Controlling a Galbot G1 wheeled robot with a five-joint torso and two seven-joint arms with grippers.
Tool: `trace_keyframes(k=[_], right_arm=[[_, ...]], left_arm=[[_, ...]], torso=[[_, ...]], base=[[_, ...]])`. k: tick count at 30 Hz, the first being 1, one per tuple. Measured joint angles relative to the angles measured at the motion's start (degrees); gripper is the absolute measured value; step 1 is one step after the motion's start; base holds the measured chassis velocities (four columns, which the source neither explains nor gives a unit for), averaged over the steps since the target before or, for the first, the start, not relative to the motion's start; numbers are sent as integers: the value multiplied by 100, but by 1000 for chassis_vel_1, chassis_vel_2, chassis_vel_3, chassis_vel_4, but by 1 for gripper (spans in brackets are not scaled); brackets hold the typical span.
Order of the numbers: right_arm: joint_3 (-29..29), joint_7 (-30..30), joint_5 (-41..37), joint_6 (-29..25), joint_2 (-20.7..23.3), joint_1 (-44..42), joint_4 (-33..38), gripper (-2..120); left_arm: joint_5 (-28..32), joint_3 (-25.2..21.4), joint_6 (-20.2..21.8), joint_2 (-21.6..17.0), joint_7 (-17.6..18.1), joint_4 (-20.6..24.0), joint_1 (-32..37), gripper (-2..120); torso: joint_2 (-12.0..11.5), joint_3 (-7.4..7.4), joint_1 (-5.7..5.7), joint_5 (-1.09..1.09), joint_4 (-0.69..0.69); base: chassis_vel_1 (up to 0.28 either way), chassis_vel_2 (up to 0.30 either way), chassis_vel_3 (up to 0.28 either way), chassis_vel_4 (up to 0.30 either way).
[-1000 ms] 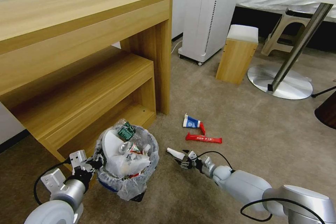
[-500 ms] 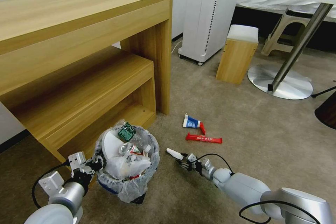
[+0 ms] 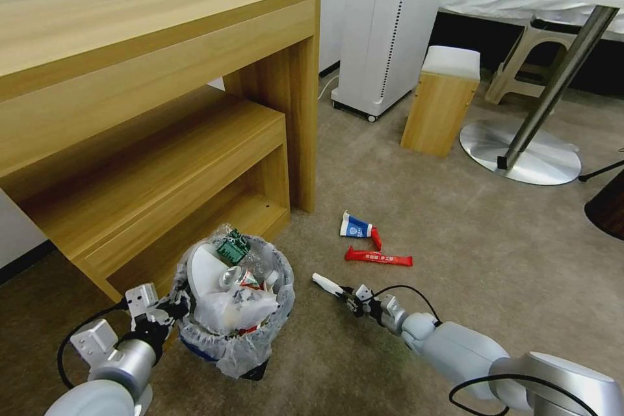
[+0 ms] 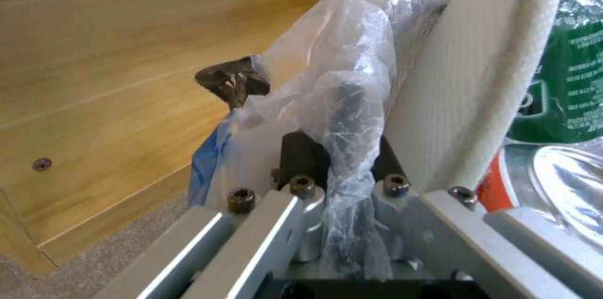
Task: Pick up the trash bin and place the garbage on the floor into it.
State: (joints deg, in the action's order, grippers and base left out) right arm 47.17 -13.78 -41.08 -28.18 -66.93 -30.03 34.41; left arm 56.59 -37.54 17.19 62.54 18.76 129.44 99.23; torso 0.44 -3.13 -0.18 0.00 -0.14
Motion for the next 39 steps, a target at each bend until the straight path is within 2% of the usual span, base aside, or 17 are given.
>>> trace_keyframes(k=[1,5,11,14,16,18,20,22,23,25,29,32,34,35,39], right_arm=[[-15,0,11,-7,17,-9,0,4],[-59,-1,48,-49,58,-34,9,0],[-91,-2,65,-96,143,-50,77,0],[-138,-2,9,-187,333,-62,303,0],[-211,-15,-199,-443,658,-84,808,0],[-292,-77,-210,-636,801,-97,1048,0],[-499,-189,-100,-968,1144,-108,1649,0],[-624,-203,-106,-1039,1532,-106,2459,0],[-624,-203,-106,-1039,1532,-106,2459,0],[-709,-238,-82,-1069,1989,75,3660,0],[-672,-240,-109,-1038,2182,262,4207,0],[-339,-251,-126,-959,2378,840,4909,0],[-218,-248,-146,-958,2378,1076,5043,0],[-60,-243,-184,-944,2364,1317,5149,0],[533,-285,-337,-934,2208,1893,5335,0]], left_arm=[[0,9,-2,0,0,-4,-6,2],[0,30,-5,0,0,-23,-34,2],[1,41,-8,-1,0,-47,-68,2],[6,55,-8,-3,1,-106,-105,2],[-5,79,-8,-17,3,-222,-150,2],[-8,92,-8,-30,4,-267,-177,2],[-5,106,-5,-73,10,-335,-232,2],[1,119,10,-102,30,-364,-261,2],[1,119,10,-102,30,-364,-261,2],[6,133,34,-139,60,-348,-266,2],[15,130,45,-155,76,-309,-265,2],[40,119,74,-172,115,-208,-264,2],[50,119,84,-172,130,-178,-275,2],[55,118,91,-172,141,-148,-288,2],[85,117,118,-171,180,-54,-305,2]], torso=[[0,0,0,-1,0],[0,0,0,1,0],[0,0,0,0,0],[0,0,0,1,0],[0,0,0,-1,0],[0,0,0,-1,0],[0,0,0,0,0],[0,0,0,0,0],[0,0,0,0,0],[0,0,0,0,1],[0,0,0,-1,1],[-1,-1,-1,3,-3],[0,0,0,2,1],[0,1,0,-5,0],[0,0,0,1,2]], base=[[0,0,0,0],[0,0,0,0],[0,0,0,0],[0,0,0,0],[0,0,0,0],[0,0,0,0],[0,0,0,0],[0,0,0,0],[0,0,0,0],[0,0,0,0],[0,0,0,0],[0,0,0,0],[0,0,0,0],[0,0,0,0],[0,0,0,0]])
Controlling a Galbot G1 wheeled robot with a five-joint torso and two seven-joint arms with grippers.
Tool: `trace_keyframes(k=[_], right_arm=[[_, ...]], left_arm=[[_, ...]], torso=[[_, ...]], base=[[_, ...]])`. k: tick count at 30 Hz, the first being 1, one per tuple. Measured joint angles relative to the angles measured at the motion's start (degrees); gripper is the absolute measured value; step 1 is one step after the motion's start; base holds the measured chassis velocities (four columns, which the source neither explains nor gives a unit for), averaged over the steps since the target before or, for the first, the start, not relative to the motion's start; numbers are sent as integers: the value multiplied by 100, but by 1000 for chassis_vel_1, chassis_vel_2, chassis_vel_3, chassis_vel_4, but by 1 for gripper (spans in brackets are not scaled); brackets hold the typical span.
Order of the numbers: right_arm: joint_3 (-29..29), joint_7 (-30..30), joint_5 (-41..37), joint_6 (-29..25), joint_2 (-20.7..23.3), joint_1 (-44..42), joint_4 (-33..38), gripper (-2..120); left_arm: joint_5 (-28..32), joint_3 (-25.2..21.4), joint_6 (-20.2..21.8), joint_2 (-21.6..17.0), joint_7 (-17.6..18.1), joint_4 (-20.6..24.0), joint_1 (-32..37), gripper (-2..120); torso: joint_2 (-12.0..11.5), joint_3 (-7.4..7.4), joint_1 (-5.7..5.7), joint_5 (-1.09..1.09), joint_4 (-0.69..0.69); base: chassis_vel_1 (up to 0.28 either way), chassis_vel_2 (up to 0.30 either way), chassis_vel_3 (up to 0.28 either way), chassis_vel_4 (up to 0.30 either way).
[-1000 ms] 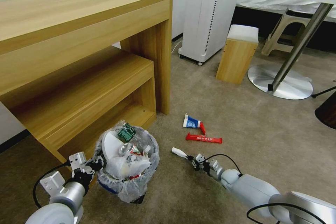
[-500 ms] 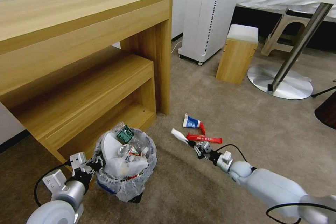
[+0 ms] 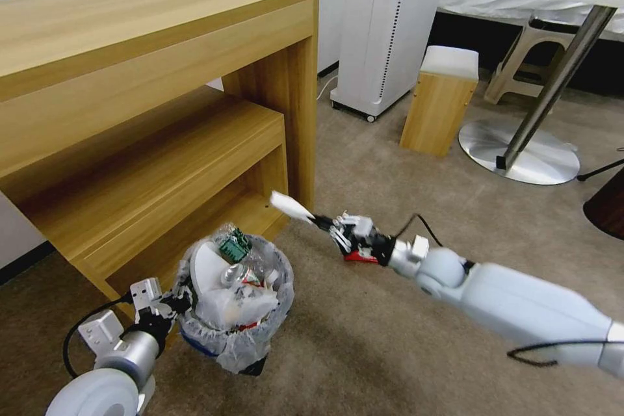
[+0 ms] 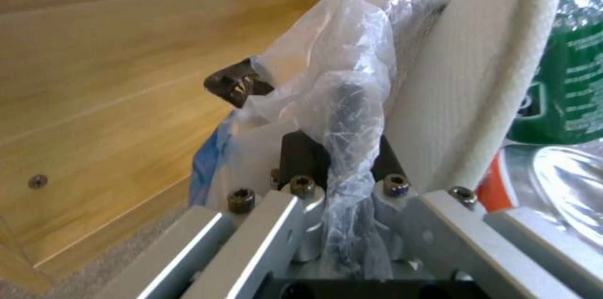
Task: Pick up the trash bin and place the garbage on the floor into it.
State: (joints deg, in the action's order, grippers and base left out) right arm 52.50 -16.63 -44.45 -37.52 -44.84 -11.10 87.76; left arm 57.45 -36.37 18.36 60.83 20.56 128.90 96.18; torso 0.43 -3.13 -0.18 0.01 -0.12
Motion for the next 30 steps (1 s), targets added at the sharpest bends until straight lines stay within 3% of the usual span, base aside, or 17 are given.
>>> trace_keyframes(k=[10,22,30], right_arm=[[980,-302,-471,18,-366,828,242,0],[1348,-362,-511,6,-457,995,336,0],[1374,-374,-316,-19,-450,656,53,0]], left_arm=[[53,-67,24,-47,45,162,40,2],[107,-75,32,-77,78,220,6,2],[123,-65,39,-69,86,310,46,2]], torso=[[0,0,0,-2,-2],[0,0,0,-1,-2],[0,0,0,-1,-2]], base=[[0,0,0,0],[0,0,0,0],[0,0,0,0]])
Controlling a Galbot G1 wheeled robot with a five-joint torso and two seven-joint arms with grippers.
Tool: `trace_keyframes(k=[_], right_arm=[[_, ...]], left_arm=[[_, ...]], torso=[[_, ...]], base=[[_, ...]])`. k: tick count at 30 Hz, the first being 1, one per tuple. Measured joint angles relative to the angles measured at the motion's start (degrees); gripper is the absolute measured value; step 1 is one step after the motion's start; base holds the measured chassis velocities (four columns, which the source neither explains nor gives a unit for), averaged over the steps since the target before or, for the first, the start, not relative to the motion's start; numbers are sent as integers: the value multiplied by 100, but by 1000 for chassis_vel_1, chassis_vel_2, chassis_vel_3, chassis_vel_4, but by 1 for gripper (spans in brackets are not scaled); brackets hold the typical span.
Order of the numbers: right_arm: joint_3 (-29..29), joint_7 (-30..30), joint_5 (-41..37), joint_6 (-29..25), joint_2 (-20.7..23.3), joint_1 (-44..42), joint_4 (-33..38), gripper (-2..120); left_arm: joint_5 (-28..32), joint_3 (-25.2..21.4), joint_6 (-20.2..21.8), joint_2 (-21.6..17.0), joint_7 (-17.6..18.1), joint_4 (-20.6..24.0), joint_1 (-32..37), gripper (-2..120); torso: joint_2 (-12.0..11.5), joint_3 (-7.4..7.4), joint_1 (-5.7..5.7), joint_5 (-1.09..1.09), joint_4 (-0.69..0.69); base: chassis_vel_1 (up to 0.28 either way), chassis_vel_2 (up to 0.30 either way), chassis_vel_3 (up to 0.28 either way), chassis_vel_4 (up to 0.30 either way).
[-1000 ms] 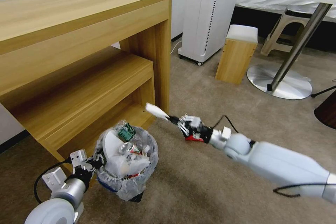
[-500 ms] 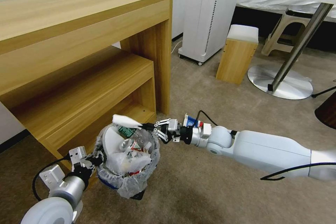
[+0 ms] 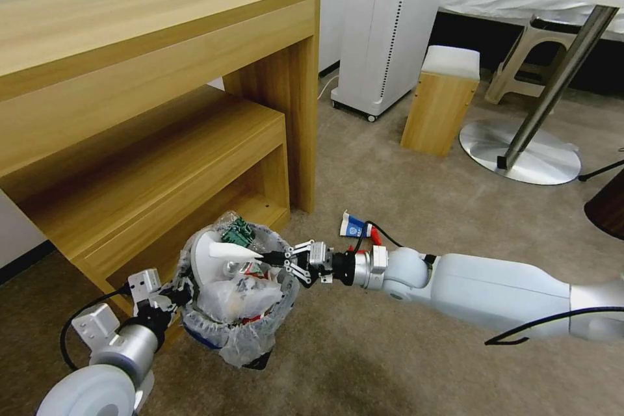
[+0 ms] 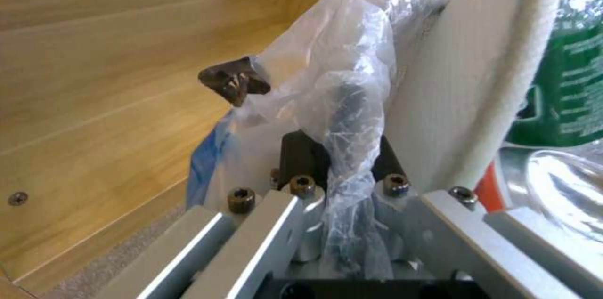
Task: Pick up the trash bin and place the garbage on the floor into it.
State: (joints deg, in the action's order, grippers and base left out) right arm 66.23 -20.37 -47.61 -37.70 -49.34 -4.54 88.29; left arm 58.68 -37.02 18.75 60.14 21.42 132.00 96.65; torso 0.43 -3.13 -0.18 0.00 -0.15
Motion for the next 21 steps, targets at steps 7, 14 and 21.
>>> trace_keyframes(k=[7,14,21], right_arm=[[104,-84,39,-14,-147,-63,-307,0],[137,-90,41,-13,-159,-21,-305,0],[86,-85,46,22,-53,-20,-105,12]], left_arm=[[-30,1,6,32,5,193,155,2],[-25,-14,6,32,2,210,162,2],[-15,-8,6,32,-16,150,149,2]], torso=[[0,0,0,0,1],[0,0,0,0,1],[0,0,0,0,0]], base=[[0,0,0,0],[0,0,0,0],[0,0,0,0]])
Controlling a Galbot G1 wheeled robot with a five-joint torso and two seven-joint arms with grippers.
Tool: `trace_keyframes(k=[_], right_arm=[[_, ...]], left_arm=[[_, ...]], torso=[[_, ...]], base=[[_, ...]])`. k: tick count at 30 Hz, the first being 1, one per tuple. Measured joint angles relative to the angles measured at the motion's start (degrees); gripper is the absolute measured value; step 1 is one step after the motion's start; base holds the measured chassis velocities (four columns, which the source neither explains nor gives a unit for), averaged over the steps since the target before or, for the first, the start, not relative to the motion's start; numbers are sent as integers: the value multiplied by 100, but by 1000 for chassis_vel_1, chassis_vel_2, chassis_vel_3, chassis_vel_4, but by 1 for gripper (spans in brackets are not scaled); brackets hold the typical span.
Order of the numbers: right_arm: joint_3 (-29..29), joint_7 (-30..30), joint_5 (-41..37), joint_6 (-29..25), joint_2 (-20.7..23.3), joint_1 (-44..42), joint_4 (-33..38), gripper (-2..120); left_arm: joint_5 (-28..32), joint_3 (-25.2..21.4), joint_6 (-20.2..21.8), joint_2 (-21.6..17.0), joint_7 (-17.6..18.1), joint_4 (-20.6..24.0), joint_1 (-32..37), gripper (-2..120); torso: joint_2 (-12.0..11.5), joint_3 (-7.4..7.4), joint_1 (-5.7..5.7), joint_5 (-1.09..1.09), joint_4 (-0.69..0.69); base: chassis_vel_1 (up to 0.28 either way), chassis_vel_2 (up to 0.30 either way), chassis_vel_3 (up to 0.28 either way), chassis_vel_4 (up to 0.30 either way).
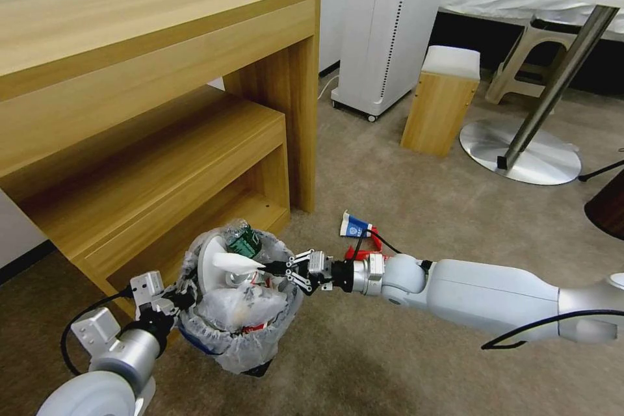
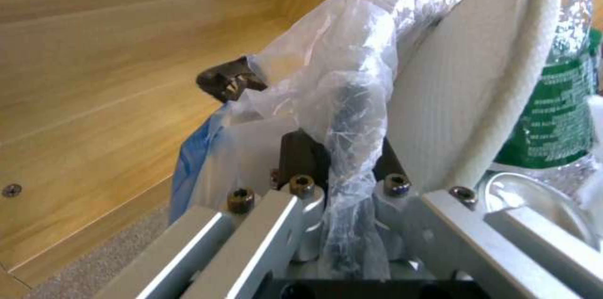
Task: Pick up the trash bin and place the garbage on the floor into it.
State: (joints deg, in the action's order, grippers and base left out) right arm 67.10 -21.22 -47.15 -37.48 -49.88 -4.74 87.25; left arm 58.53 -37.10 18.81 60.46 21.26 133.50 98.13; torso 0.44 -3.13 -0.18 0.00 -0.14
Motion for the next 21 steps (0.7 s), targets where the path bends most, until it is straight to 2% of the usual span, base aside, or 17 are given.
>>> trace_keyframes(k=[2,3,6,7,10,11,14,15,17,18,21], right_arm=[[-44,0,10,21,41,0,42,22],[-44,0,10,21,41,0,42,22],[-115,-3,38,26,111,-24,66,35],[-115,-3,38,26,111,-24,66,35],[-196,-11,78,25,173,-86,105,50],[-196,-11,78,25,173,-86,105,50],[-320,-3,94,24,210,-155,185,65],[-320,-3,94,24,210,-155,185,65],[-456,97,100,28,244,-219,275,75],[-456,97,100,28,244,-219,275,75],[-612,166,126,46,323,-294,368,90]], left_arm=[[1,-6,-2,-5,-2,-37,1,2],[1,-6,-2,-5,-2,-37,1,2],[0,-7,-6,-7,-3,-62,11,2],[0,-7,-6,-7,-3,-62,11,2],[-5,0,-6,3,-3,-65,22,2],[-5,0,-6,3,-3,-65,22,2],[-11,2,-9,8,-4,-110,14,2],[-11,2,-9,8,-4,-110,14,2],[-15,-2,-12,7,-4,-155,2,2],[-15,-2,-12,7,-4,-155,2,2],[-18,-5,-14,-2,-4,-193,-19,2]], torso=[[0,0,0,0,0],[0,0,0,0,0],[0,0,0,0,0],[0,0,0,0,0],[0,0,0,0,0],[0,0,0,0,0],[0,0,0,0,0],[0,0,0,0,0],[0,0,0,0,0],[0,0,0,0,0],[0,0,0,0,0]], base=[[0,0,0,0],[0,0,0,0],[0,0,0,0],[0,0,0,0],[0,0,0,0],[0,0,0,0],[0,0,0,0],[0,0,0,0],[0,0,0,0],[0,0,0,0],[0,0,0,0]])
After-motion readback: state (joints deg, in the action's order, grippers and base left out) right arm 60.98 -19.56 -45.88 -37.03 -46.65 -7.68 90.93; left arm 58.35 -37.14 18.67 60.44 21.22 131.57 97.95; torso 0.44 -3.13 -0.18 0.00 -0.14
